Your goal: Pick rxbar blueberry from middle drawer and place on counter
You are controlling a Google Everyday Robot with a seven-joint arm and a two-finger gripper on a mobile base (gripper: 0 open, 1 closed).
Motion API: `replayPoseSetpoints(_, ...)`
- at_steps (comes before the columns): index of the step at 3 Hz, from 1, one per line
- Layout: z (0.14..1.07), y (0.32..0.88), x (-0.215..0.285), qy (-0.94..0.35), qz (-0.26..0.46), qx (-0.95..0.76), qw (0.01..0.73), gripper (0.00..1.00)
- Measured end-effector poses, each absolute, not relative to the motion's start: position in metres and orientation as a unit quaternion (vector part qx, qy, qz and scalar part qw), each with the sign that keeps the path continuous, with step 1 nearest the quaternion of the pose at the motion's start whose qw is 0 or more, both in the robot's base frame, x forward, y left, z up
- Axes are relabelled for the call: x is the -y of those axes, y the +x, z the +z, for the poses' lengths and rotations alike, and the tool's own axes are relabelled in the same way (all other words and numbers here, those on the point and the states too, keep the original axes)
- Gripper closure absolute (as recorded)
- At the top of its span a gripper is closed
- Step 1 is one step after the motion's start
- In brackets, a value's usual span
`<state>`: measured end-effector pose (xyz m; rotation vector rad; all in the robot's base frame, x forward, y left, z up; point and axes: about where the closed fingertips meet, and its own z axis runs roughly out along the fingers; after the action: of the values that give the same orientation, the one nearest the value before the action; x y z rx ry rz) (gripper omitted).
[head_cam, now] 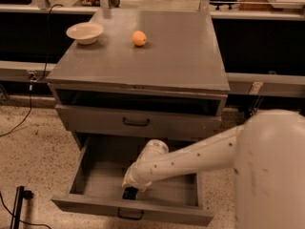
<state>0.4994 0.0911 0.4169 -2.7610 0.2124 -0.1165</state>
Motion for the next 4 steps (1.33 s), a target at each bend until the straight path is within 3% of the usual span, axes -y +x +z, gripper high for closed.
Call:
replayPoseSetpoints(2,0.5,0.46,-0.05,-0.938,-0.153,-0.002,0.313,1.0)
replayPoseSetpoints(3,0.522,0.448,-0.06,-0.918,-0.16,-0.017,0.363,1.0)
replayPoseSetpoints(4,0.579,0.478,-0.061,-0.892,-0.174,-0.06,0.414,1.0)
